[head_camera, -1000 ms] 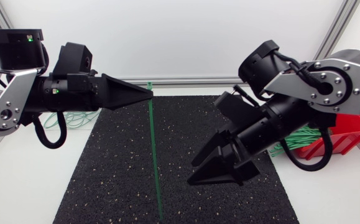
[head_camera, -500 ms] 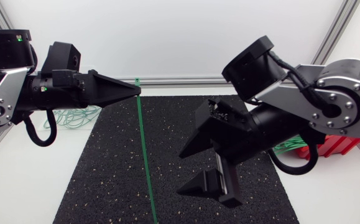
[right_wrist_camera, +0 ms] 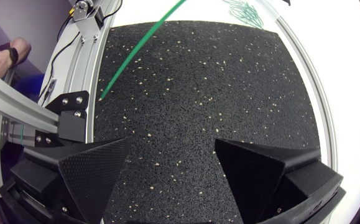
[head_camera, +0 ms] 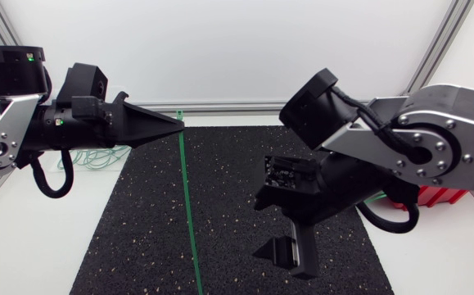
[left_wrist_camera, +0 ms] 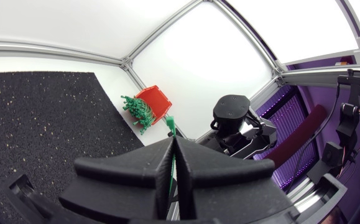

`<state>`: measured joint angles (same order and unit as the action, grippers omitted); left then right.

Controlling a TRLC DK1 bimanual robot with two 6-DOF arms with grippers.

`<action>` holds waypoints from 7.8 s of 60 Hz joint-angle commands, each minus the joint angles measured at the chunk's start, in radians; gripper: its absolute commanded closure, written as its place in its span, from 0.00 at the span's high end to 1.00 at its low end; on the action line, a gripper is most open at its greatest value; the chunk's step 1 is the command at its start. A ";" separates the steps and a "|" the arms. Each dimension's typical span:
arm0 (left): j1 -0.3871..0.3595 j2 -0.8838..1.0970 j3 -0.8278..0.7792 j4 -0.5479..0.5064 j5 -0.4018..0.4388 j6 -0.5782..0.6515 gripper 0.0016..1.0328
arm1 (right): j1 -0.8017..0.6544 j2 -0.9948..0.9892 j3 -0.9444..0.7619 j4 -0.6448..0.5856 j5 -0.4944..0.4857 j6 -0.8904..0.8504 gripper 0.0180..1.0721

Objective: Take a green cable tie from the red box, thread the tail through the head to close it, then place it in the transparent bin on the left.

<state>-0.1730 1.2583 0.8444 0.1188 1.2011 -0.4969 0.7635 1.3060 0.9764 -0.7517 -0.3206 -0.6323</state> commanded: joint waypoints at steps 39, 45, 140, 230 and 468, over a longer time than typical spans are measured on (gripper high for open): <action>-0.020 0.216 0.128 -0.176 0.078 0.006 0.04 | 0.272 -0.093 -0.271 0.557 0.462 -0.374 0.95; -0.022 0.233 0.140 -0.180 0.080 0.006 0.04 | 0.269 -0.097 -0.280 0.626 0.474 -0.422 0.95; 0.018 0.415 0.240 -0.225 0.152 0.034 0.04 | 0.404 -0.033 -0.690 1.405 0.167 -1.164 0.87; -0.025 0.434 0.249 -0.255 0.153 0.024 0.04 | 0.359 0.078 -0.708 1.551 0.084 -1.135 0.22; -0.019 0.481 0.263 -0.281 0.152 0.031 0.04 | 0.361 0.102 -0.674 1.595 0.058 -0.891 0.06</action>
<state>-0.1864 1.7161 1.1053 -0.1585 1.3350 -0.4736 1.1141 1.4097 0.2993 0.8417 -0.2584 -1.5925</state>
